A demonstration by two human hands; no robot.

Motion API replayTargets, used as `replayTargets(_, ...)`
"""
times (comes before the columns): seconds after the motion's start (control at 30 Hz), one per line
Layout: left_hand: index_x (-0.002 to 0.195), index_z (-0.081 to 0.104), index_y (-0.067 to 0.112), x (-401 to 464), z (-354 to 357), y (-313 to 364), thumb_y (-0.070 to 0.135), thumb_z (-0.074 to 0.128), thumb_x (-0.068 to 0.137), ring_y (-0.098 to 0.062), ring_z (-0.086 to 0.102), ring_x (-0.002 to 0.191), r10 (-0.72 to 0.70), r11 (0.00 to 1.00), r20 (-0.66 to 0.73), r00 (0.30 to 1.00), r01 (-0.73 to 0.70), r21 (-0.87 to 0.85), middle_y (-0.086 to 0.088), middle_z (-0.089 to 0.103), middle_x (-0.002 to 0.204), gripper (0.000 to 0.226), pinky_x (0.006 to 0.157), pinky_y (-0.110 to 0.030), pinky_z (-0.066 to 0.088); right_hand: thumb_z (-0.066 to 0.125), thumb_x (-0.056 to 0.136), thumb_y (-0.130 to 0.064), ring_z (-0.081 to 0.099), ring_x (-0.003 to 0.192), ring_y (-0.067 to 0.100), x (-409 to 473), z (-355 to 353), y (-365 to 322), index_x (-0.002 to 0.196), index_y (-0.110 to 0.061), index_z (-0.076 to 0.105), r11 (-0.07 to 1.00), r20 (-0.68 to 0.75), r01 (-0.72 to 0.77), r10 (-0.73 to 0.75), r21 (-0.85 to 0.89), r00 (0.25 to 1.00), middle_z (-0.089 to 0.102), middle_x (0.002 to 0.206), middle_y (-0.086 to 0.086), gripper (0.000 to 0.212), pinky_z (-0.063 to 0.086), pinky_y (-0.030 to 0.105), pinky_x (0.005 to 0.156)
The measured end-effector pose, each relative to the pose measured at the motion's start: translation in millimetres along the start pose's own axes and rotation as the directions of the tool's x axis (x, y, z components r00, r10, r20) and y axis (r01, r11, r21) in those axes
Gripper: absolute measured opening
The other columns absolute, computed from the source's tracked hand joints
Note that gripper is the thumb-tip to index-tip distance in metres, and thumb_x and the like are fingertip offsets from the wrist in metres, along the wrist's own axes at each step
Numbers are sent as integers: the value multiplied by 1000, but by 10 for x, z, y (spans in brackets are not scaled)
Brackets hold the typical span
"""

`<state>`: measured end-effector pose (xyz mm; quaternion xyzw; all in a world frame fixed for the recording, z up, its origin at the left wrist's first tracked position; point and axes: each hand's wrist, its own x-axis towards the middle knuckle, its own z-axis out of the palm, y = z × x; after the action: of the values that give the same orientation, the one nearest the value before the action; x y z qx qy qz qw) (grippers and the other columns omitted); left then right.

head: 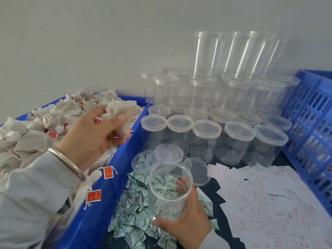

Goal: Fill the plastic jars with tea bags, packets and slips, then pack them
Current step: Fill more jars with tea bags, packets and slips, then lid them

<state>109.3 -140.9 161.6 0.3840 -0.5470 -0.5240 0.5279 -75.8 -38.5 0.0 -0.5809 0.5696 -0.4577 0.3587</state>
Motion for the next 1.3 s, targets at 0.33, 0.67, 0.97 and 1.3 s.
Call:
replayTargets(0.33, 99, 62, 26, -235, 215, -131, 34, 79, 48, -6, 62, 57, 39, 964, 284, 958, -111, 243, 7, 69, 71, 55, 54, -17, 51, 92, 40, -50, 52, 119, -3, 5, 21, 45, 127, -45, 37, 992, -66, 32, -24, 121, 998, 53, 123, -27, 103, 48, 19, 95)
replayTargets(0.67, 97, 66, 19, -231, 229, -236, 24, 72, 61, -26, 66, 80, -36, 906, 421, 906, -148, 396, -3, 71, 92, 37, 76, -33, 56, 88, 51, -30, 51, 126, 14, 29, -36, -79, 136, -39, 39, 988, -103, 94, -82, 123, 991, 53, 134, -8, 99, 44, 43, 102)
replayTargets(0.97, 78, 72, 32, -171, 181, -326, 9, 73, 75, -13, 68, 75, 12, 886, 377, 926, -185, 426, -1, 73, 82, 23, 73, -19, 55, 83, 41, -53, 36, 135, 8, -21, -44, -131, 148, -25, 21, 997, -53, -27, 31, 78, 998, 36, 146, -12, 127, 33, 39, 113)
replayTargets(1.3, 91, 60, 37, 7, -116, -68, 25, 66, 82, -3, 51, 91, 309, 393, 65, 949, -190, 900, 20, 54, 103, 16, 80, -16, 34, 88, 51, -43, 35, 133, 0, -25, -49, -131, 143, -36, 22, 998, -29, -30, 32, 59, 999, 35, 146, -15, 114, 34, 29, 112)
